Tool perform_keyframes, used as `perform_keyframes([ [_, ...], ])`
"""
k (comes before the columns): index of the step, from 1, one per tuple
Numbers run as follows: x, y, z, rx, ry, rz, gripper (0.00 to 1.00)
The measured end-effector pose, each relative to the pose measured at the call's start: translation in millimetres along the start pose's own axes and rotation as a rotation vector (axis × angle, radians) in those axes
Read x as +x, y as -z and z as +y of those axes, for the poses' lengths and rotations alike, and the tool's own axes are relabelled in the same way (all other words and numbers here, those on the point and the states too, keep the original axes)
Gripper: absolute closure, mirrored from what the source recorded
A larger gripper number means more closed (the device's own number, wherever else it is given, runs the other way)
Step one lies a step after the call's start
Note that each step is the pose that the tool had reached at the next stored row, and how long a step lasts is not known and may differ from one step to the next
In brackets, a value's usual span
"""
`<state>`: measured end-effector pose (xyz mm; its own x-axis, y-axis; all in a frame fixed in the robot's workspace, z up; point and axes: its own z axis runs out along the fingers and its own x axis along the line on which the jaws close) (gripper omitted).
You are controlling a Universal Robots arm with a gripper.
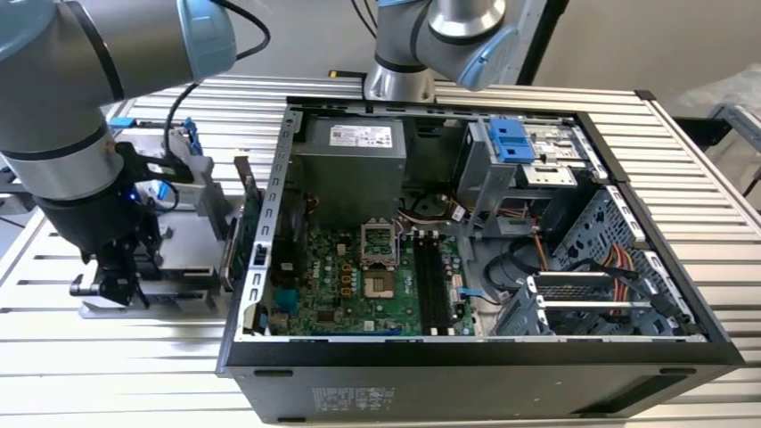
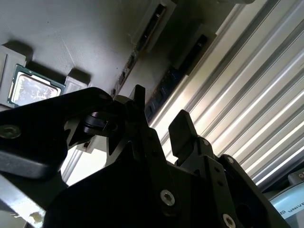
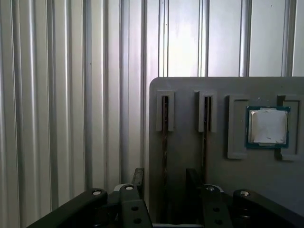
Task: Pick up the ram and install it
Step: 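Pick up the ram and move it above insertion slot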
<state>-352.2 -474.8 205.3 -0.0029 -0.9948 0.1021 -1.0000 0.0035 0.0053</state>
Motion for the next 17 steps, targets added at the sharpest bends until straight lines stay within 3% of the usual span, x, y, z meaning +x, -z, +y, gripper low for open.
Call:
perform_keyframes([
  [17,4.1,-10.3,-0.5,0.0000,0.000,0.0000,0.00],
])
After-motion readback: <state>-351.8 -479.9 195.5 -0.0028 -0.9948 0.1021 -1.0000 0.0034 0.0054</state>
